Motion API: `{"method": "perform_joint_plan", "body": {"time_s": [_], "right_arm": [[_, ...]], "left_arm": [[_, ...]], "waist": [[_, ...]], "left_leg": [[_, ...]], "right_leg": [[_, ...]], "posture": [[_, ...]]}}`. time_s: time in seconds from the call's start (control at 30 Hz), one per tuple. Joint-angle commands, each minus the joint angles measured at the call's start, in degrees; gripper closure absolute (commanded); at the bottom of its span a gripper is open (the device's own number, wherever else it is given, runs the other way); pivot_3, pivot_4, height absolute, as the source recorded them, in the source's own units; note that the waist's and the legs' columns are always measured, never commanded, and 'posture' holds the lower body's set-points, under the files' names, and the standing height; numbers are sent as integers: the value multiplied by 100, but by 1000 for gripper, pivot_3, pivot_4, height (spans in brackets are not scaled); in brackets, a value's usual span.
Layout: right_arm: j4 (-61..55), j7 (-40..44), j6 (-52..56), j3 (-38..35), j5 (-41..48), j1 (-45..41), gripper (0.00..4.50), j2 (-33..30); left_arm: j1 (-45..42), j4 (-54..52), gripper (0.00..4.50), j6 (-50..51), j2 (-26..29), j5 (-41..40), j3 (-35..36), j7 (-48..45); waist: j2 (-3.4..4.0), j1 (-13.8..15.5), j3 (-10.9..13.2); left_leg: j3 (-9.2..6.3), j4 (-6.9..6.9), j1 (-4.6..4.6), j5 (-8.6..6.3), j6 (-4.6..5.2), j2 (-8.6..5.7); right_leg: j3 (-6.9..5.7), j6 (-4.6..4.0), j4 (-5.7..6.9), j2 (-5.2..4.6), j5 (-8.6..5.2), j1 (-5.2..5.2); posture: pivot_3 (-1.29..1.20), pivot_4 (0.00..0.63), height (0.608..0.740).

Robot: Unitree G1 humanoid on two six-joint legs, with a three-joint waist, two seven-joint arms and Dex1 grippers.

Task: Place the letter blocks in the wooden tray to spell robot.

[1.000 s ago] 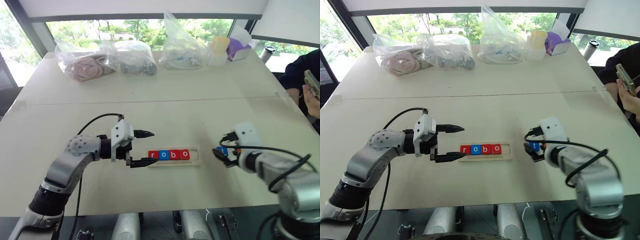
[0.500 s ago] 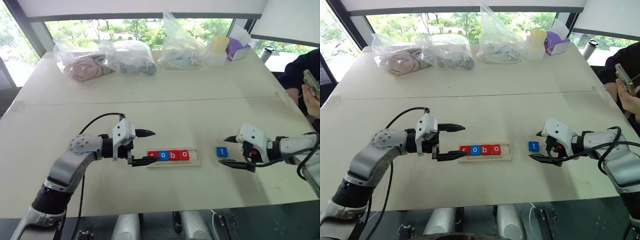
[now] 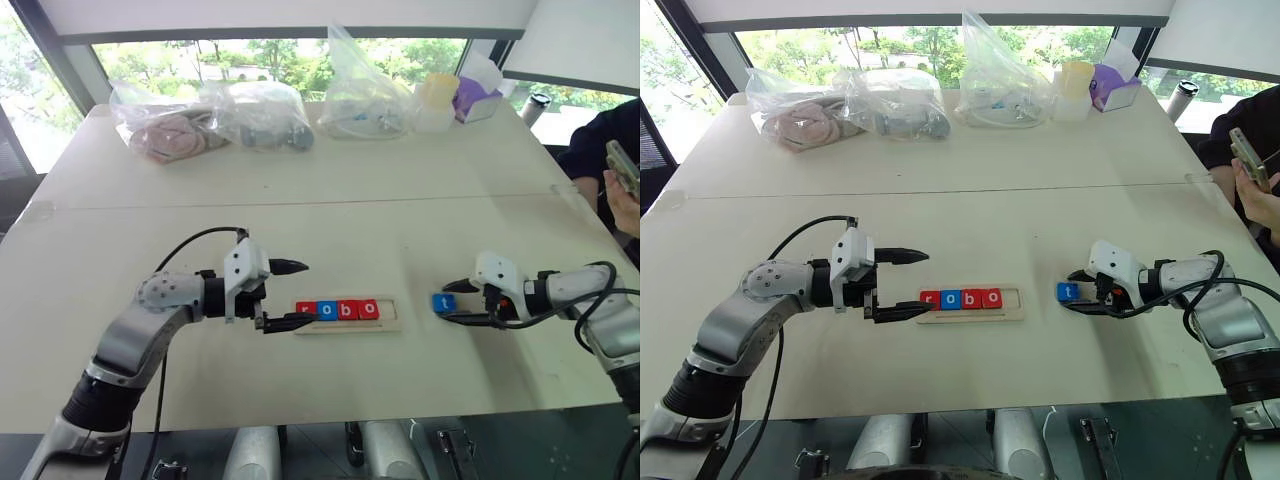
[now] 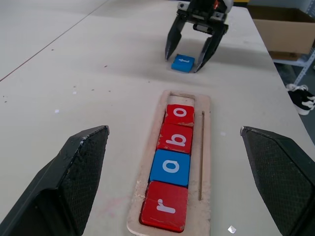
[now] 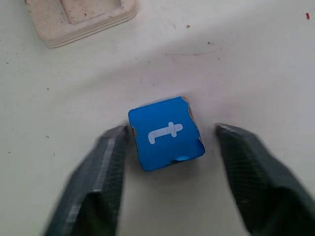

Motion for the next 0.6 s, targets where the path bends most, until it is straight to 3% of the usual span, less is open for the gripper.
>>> {"method": "perform_joint_plan", "body": {"time_s": [0.03,0.33,0.6], "right_arm": [[-289,40,40,-95,72,-84,3372,14],[-1741,111,845,44,446,-434,3361,111],[-1992,27,845,494,177,-465,3361,240]], "left_arm": [[8,-206,0,-75,40,-46,126,11],[-31,-201,0,-65,35,-51,105,14],[26,-278,0,-36,53,-59,128,59]], "waist": [[0,2,0],[1,3,0],[1,11,0]], "left_leg": [[0,2,0,0,0,0],[-3,1,3,0,0,1],[2,5,-1,1,-1,-2]], "right_leg": [[0,0,2,0,0,0],[1,0,18,2,0,-5],[3,0,13,-5,0,-4]], "posture": [[0,150,740],[0,150,740],[0,150,740]]}}
